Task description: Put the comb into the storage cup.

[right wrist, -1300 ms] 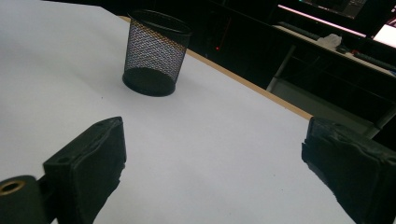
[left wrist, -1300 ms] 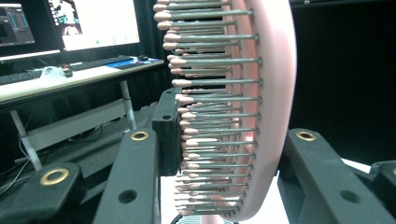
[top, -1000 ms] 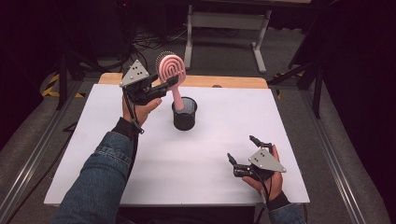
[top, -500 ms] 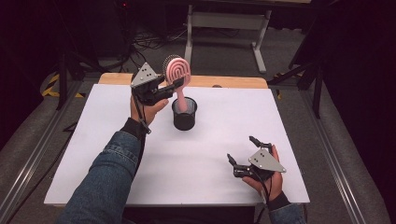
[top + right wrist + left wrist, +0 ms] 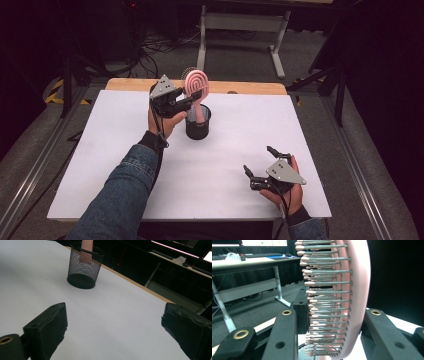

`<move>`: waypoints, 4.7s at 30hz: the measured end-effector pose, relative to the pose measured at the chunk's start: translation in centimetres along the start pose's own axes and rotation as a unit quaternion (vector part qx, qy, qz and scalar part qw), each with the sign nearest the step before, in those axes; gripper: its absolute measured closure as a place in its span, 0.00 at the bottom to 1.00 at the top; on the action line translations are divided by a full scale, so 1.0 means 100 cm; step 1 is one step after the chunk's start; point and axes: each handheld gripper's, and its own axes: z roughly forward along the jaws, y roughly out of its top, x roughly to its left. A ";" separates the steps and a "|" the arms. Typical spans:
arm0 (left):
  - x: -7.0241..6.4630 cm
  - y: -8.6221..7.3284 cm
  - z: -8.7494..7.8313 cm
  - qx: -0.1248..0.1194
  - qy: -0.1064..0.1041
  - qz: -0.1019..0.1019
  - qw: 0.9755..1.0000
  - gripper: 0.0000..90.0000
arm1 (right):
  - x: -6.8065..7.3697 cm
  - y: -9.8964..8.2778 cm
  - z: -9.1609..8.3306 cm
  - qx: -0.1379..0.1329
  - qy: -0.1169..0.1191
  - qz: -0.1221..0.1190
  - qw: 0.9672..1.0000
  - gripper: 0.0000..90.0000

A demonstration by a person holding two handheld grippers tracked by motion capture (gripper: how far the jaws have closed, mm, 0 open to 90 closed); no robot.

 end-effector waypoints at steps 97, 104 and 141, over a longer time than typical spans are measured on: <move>0.037 -0.044 -0.031 0.039 0.064 -0.049 0.996 0.52 | 0.005 0.000 0.004 0.011 0.006 -0.006 1.000 0.07; 0.035 -0.043 -0.035 0.048 0.078 -0.027 0.995 0.45 | 0.006 0.000 0.003 0.011 0.006 -0.009 1.000 0.07; 0.020 -0.027 -0.044 0.068 0.101 0.062 0.991 0.04 | 0.006 0.000 0.003 0.009 0.006 -0.011 1.000 0.07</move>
